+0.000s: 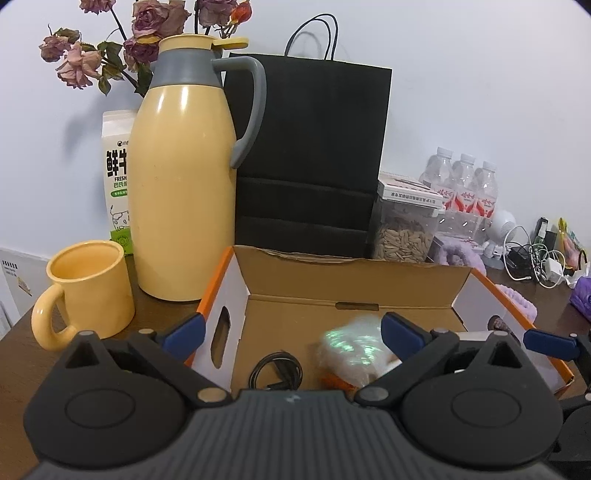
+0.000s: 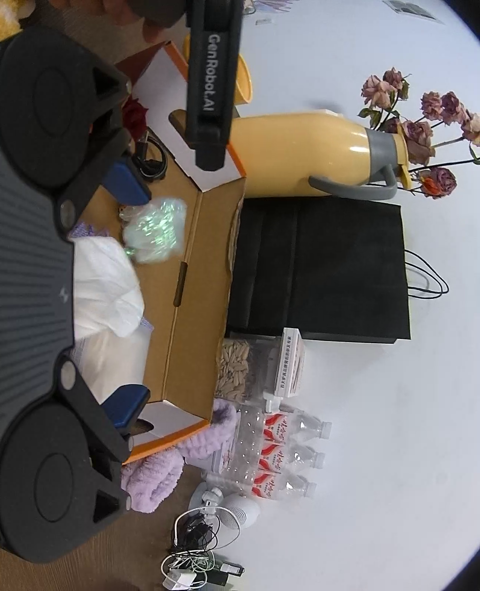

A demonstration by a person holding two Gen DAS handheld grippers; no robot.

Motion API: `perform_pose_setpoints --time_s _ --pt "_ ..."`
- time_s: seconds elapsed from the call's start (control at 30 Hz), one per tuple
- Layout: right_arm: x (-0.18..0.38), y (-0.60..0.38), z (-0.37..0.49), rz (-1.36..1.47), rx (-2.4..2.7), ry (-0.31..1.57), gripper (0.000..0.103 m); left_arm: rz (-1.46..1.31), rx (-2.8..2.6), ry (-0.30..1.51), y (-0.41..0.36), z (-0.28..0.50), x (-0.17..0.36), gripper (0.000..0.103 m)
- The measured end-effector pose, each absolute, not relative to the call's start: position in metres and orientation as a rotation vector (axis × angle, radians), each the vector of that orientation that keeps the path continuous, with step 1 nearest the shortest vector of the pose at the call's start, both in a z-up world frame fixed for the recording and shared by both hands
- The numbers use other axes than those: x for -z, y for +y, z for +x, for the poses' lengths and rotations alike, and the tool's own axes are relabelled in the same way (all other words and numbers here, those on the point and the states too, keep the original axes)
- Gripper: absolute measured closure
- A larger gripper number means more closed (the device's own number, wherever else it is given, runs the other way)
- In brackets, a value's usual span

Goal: Organize objects
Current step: 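Move both grippers back out to the items on the table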

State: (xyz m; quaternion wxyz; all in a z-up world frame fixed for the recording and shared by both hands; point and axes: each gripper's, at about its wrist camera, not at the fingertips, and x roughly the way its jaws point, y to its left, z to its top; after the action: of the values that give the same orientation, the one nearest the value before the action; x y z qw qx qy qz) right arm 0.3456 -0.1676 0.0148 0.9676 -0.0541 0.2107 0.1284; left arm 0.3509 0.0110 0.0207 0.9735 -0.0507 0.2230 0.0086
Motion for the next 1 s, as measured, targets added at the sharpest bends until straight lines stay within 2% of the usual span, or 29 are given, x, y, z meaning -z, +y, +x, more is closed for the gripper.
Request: perform_pose_setpoints --time_s 1.0 --pt "-0.033 -0.19 0.284 -0.132 -0.261 0.383 0.0 -0.058 -0.056 0.369 0.013 0.272 -0.035 0.0"
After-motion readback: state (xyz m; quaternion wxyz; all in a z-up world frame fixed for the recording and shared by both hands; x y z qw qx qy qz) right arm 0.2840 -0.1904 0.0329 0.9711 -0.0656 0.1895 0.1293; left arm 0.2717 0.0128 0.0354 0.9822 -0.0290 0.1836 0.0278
